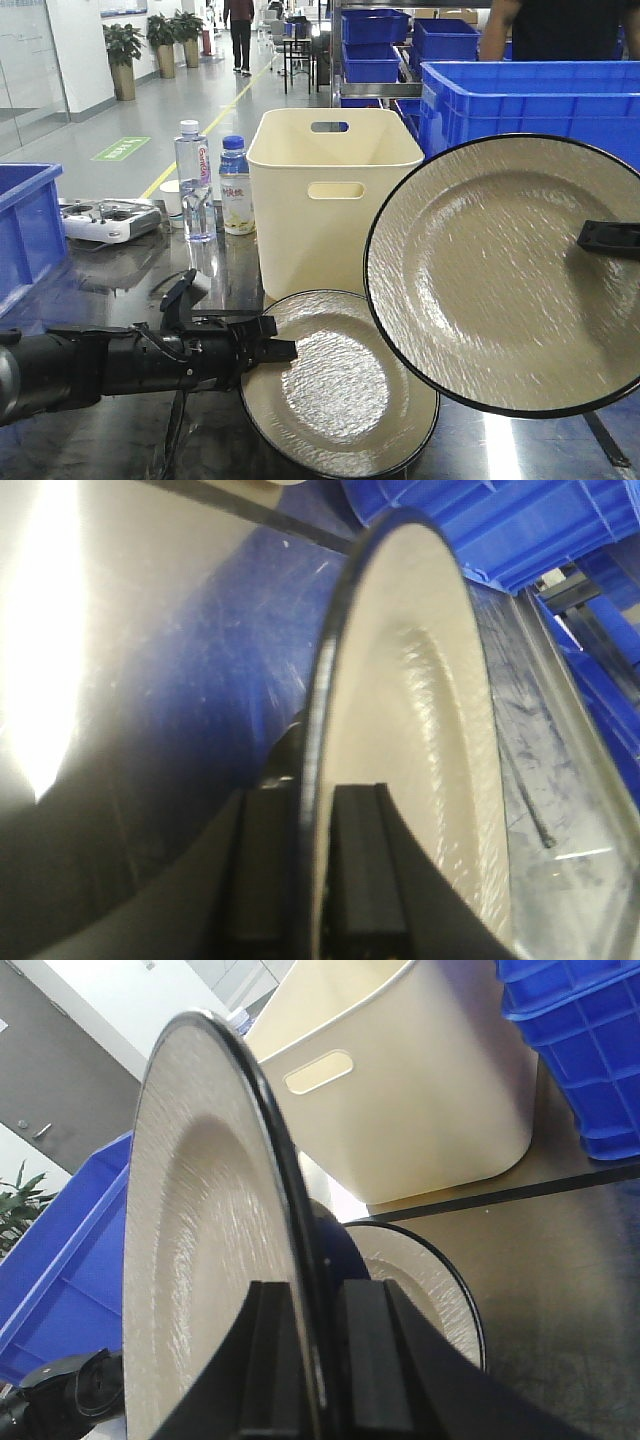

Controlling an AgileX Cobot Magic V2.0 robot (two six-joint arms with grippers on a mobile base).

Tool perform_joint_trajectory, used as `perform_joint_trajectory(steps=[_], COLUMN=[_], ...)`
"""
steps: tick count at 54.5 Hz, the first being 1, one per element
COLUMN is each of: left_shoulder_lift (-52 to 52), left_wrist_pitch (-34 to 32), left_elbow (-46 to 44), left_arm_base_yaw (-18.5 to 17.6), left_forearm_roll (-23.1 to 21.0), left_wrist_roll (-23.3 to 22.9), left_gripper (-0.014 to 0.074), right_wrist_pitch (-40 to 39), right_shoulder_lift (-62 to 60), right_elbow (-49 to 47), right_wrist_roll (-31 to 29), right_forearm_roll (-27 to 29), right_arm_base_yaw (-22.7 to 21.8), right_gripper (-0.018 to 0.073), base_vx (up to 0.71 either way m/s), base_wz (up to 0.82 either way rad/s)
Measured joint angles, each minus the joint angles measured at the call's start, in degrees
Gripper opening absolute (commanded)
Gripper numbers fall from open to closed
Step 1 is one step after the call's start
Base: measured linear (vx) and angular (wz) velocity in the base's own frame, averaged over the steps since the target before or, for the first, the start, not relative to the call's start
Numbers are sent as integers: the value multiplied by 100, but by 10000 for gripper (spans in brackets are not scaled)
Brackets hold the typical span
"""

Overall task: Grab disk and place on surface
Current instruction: 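Lower the left gripper's plate onto the table and release it, then lower the right gripper's plate onto the first plate and release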

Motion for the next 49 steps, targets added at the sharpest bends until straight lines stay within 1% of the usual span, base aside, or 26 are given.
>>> perform_joint_trajectory(steps=[7, 13, 16, 21, 26, 34, 39, 41, 44, 49], left_shoulder_lift=[19, 26, 26, -3, -148, -675, -1147, -1335, -1594, -2055], left_wrist_pitch=[-125, -461, -691, -1007, -1050, -1017, -846, -743, -613, -448], left_elbow=[-13, -13, -13, -13, -13, -13, -13, -13, -13, -13], left_arm_base_yaw=[0, 0, 0, 30, 177, 529, 757, 835, 922, 1014], left_forearm_roll=[-29, -27, -27, 12, 137, 507, 852, 1042, 1275, 1690], left_wrist_roll=[447, 847, 941, 1018, 1037, 1044, 1044, 1038, 1002, 790], left_gripper=[514, 592, 606, 604, 587, 530, 445, 393, 291, 105], right_wrist_pitch=[0, -12, -39, -60, -98, -227, -469, -566, -735, -904], right_shoulder_lift=[0, 0, 0, 53, 184, 660, 1157, 1318, 1667, 2267], right_elbow=[0, 0, 0, 0, 0, 0, 0, 0, -83, -346], right_wrist_roll=[-5, -5, -5, -22, -22, -89, -353, -512, -779, -1042], right_forearm_roll=[0, 0, 0, 14, 31, 163, 644, 891, 1236, 1489], right_arm_base_yaw=[0, 0, 0, 0, 0, 4, 109, 167, 363, 741], right_gripper=[-9, -9, -9, -9, -9, -9, -9, -9, -9, -9], base_vx=[0, 0, 0, 0, 0, 0, 0, 0, 0, 0], base_wz=[0, 0, 0, 0, 0, 0, 0, 0, 0, 0])
